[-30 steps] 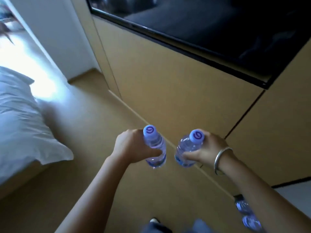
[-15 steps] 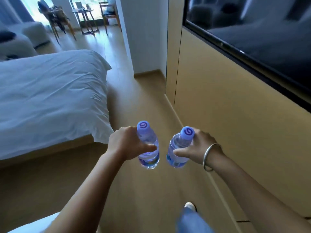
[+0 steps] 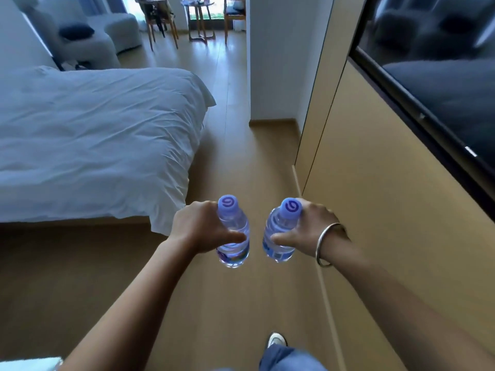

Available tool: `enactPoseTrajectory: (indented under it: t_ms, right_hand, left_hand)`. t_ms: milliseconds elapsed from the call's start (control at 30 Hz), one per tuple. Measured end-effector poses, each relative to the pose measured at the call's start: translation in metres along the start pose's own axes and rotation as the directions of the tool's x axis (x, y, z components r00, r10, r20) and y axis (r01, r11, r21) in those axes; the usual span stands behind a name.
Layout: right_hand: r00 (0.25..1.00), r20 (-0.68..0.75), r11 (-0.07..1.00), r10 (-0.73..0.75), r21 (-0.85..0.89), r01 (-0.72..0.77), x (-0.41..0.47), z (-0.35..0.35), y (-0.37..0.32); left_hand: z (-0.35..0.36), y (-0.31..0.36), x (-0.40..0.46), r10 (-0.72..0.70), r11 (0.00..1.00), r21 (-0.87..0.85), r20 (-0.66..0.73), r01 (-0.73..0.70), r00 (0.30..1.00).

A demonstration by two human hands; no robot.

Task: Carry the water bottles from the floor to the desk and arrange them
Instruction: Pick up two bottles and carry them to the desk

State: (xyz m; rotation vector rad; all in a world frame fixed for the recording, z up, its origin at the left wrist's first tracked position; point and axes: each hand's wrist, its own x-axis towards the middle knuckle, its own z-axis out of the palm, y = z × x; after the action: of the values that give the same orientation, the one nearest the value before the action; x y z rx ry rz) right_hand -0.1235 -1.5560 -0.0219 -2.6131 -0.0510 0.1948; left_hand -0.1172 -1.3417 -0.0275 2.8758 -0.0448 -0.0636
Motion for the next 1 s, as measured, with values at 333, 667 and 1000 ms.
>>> enactPoseTrajectory:
  t_ms: [333,667,1000]
  right_hand:
    - [0.993,0.055,0.994,-0.104,0.047,0.101,0.094,-0.019,0.007]
    - [0.988,0.078,0.991,-0.136,-0.001,0.136,0.214,-0.016,-0.006]
    - [0.995,0.051,0.996,-0.084,-0.005,0.085,0.379,-0.016,-0.056]
  left_hand:
    - [0.001,0.013,0.070,-0.067,0.998,-0.012,-0.003,0.067,0.998]
    - [0.009,-0.013,0.194,-0.041,0.999,0.015,0.031,0.040,0.999]
    - [-0.013,-0.066,0.365,0.023,1.000,-0.014,0.020,-0.023,1.000]
